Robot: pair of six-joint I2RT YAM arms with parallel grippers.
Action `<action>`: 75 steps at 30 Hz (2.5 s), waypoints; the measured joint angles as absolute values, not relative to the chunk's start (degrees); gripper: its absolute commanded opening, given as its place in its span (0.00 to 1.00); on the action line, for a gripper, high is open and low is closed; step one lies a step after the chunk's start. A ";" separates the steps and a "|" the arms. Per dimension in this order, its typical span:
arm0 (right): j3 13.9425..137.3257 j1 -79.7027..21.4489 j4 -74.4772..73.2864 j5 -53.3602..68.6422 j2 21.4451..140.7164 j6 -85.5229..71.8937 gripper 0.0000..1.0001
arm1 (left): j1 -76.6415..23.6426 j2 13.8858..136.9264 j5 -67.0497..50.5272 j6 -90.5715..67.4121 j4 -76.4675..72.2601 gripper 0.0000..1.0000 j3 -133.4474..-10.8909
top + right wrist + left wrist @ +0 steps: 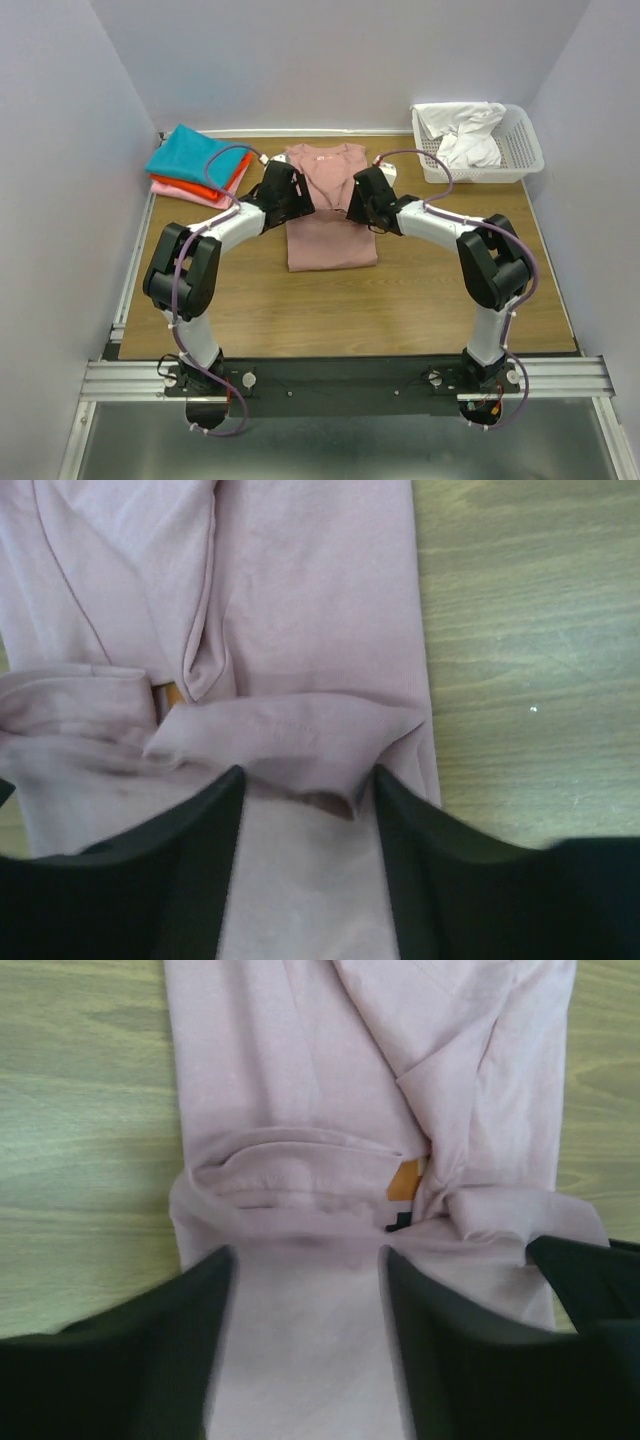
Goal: Fold and stack the t-shirts
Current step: Fold the tshirt
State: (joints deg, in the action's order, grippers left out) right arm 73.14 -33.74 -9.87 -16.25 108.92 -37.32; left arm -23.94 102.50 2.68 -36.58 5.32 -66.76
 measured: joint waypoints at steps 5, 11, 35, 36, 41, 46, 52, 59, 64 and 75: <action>73.23 -33.67 -9.91 -15.42 108.53 -37.41 0.96 | -23.68 102.04 2.57 -36.51 6.28 0.98 -66.83; 70.54 -33.67 -9.37 -10.44 103.53 -36.88 1.00 | -23.68 93.14 2.61 -36.91 6.59 0.98 -62.70; 73.23 -33.67 -2.68 7.84 112.07 -29.21 1.00 | -25.39 57.82 -2.52 -43.81 4.01 0.98 -24.40; 74.91 -33.67 -2.68 7.29 113.89 -28.71 1.00 | -25.39 57.52 -2.68 -43.88 4.01 0.98 -24.34; 81.95 -33.52 -3.09 1.32 118.67 -25.56 1.00 | -25.39 57.30 -3.07 -44.01 3.99 0.98 -24.36; 88.68 -32.99 -3.07 -8.49 120.66 -20.43 1.00 | -25.39 59.29 -3.14 -43.99 3.84 0.98 -24.84; 83.55 -32.60 -3.18 -12.29 115.07 -19.51 1.00 | -25.36 64.34 -3.46 -43.83 2.17 0.95 -25.98; 60.27 -32.60 -3.99 -10.83 90.98 -28.49 0.99 | -25.39 72.01 -4.67 -42.63 -1.28 0.65 -27.94; 47.97 -32.60 -4.23 -8.27 81.21 -36.40 0.96 | -25.39 77.49 -6.50 -41.65 -3.36 0.49 -29.39; 41.85 -32.60 -4.75 -4.08 82.50 -42.98 0.61 | -25.36 82.63 -10.57 -40.47 -8.23 0.00 -29.63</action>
